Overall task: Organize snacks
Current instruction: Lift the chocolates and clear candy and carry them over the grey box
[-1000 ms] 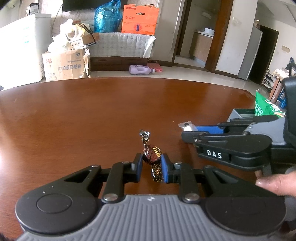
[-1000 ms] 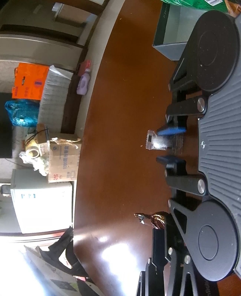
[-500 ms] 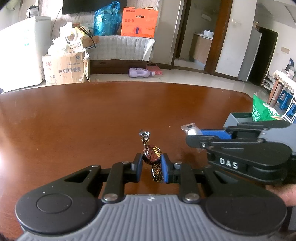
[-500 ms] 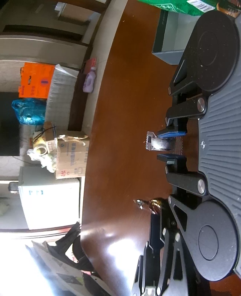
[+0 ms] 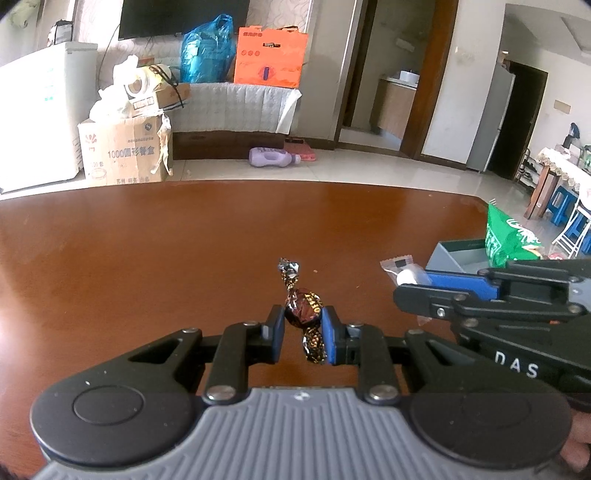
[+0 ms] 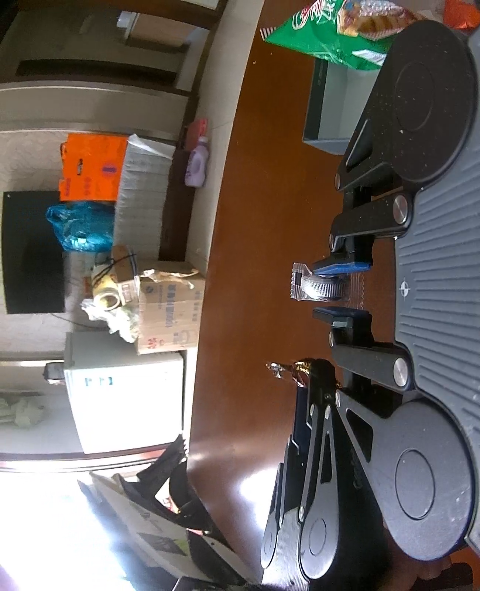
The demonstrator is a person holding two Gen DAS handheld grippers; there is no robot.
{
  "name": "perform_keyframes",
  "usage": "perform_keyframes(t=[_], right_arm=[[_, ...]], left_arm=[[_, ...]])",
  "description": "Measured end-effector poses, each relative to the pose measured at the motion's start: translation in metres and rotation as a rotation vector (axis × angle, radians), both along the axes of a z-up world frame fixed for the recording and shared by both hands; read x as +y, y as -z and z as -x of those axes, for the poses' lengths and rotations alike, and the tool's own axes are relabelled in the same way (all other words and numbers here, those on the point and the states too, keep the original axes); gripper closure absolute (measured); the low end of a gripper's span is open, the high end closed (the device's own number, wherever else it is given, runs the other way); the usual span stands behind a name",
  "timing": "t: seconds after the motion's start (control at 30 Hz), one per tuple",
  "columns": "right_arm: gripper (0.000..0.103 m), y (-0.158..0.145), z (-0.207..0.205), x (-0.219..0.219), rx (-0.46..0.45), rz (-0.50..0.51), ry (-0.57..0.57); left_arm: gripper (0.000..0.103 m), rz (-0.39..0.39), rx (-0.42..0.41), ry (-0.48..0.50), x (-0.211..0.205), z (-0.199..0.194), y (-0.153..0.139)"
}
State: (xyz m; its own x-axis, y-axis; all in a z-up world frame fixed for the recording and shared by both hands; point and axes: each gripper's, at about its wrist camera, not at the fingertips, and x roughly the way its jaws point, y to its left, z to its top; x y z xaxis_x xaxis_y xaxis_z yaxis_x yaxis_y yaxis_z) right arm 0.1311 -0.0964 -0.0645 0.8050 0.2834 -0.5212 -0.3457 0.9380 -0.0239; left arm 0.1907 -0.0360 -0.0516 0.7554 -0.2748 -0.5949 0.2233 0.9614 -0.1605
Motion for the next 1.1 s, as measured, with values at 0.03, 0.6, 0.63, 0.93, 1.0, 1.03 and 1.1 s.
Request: perform_keyframes(t=[0.03,0.6,0.63,0.93,1.0,1.03,1.1], right_arm=[[0.083,-0.001,0.002,-0.002,-0.002,-0.003,0.001],[0.083,-0.020,0.039,-0.042,-0.040,-0.049,0.060],[0.083,-0.020,0.039,-0.044,-0.040,-0.049,0.064],[0.083,-0.030,0.046,-0.061,-0.052,-0.057,0.087],[0.083,-0.031,0.047,-0.064,-0.054,-0.052,0.093],[0.083,-0.032,0.048,-0.067,-0.056,-0.052,0.097],[0.083,-0.033,0.048,-0.072,-0.058,-0.053,0.106]], left_arm=[[0.083,-0.001,-0.002,0.002,-0.002,0.000,-0.001],[0.083,0.007,-0.042,0.076,-0.048,-0.002,-0.018],[0.083,0.008,-0.045,0.082,-0.051,-0.001,-0.019],[0.083,0.012,-0.066,0.119,-0.075,0.002,-0.027],[0.083,0.015,-0.069,0.127,-0.079,0.001,-0.028],[0.083,0.015,-0.070,0.131,-0.082,0.001,-0.028],[0.083,0.016,-0.072,0.140,-0.089,0.001,-0.029]])
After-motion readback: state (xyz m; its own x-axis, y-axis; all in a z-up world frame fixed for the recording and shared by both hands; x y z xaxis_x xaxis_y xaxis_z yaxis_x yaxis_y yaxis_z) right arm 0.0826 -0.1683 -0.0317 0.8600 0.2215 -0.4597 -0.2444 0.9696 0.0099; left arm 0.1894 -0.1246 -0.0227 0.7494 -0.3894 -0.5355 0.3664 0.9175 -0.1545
